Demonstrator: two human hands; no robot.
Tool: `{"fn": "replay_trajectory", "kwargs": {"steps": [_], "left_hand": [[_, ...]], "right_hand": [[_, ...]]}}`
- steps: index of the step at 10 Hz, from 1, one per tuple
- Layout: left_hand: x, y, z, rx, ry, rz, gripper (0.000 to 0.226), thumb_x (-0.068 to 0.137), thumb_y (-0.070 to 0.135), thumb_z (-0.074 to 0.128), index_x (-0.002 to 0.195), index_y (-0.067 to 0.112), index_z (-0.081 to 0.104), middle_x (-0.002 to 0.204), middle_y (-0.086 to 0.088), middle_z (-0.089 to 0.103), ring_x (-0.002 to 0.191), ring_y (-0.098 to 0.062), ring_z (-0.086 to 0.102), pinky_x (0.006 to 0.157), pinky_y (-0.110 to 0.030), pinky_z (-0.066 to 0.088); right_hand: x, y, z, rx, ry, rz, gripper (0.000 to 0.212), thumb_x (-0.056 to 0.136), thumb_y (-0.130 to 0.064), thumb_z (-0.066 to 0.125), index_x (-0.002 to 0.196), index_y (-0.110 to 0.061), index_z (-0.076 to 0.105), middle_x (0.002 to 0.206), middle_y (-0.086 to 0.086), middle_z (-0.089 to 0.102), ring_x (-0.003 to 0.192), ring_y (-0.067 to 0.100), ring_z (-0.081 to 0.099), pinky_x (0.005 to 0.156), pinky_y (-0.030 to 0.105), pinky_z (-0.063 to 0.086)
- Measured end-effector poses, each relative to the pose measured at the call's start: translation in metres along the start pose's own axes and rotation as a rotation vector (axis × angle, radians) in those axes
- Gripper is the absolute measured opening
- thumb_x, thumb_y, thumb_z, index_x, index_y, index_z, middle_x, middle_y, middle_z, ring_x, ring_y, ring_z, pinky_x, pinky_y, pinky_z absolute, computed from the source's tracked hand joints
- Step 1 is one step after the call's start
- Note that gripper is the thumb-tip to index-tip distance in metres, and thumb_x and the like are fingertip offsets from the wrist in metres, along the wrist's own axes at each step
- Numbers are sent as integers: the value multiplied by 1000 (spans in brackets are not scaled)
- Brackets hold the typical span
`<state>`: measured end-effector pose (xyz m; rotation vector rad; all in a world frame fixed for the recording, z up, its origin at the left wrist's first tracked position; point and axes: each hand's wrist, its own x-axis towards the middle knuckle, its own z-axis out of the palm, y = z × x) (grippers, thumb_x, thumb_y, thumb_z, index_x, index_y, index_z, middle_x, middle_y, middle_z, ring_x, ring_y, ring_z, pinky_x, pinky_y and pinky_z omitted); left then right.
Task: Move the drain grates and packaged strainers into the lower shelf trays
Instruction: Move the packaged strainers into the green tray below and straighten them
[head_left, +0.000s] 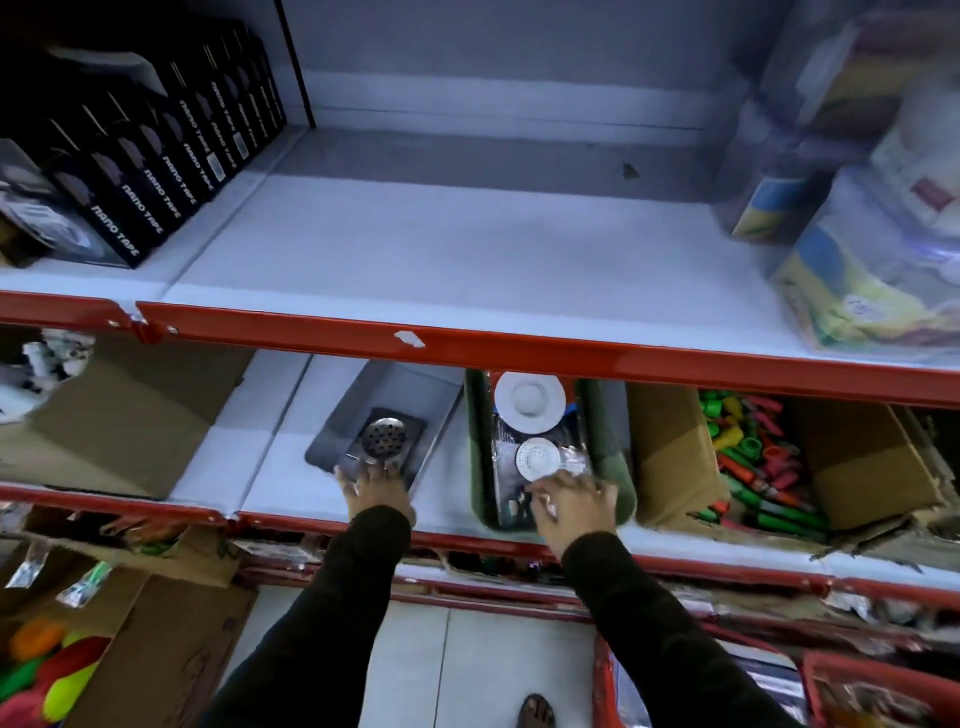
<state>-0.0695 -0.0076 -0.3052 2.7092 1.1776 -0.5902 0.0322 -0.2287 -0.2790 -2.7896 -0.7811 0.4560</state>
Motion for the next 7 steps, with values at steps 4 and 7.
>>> {"fn": "replay_trajectory", "kwargs": {"steps": [4,7], "left_hand": [[-72,-3,9,99,-8,349,64,85,14,56,142,36,39,142,3,52,138,-20,44,115,-67,-13],[-96,-26,-27,-82,108,409,64,85,5,53,138,39,46,152,1,43,143,-21,35,120,-59,-7]], "right_hand": [[-57,-66,37,-12,-157,-9,49,86,-28,47,134,-36,51,144,-7,50,131,24,45,115,56,4],[-83,-86,3,66,72,3,46,88,-16,49,130,-35,52,138,-6,58,128,20,49,116,52,9]]}}
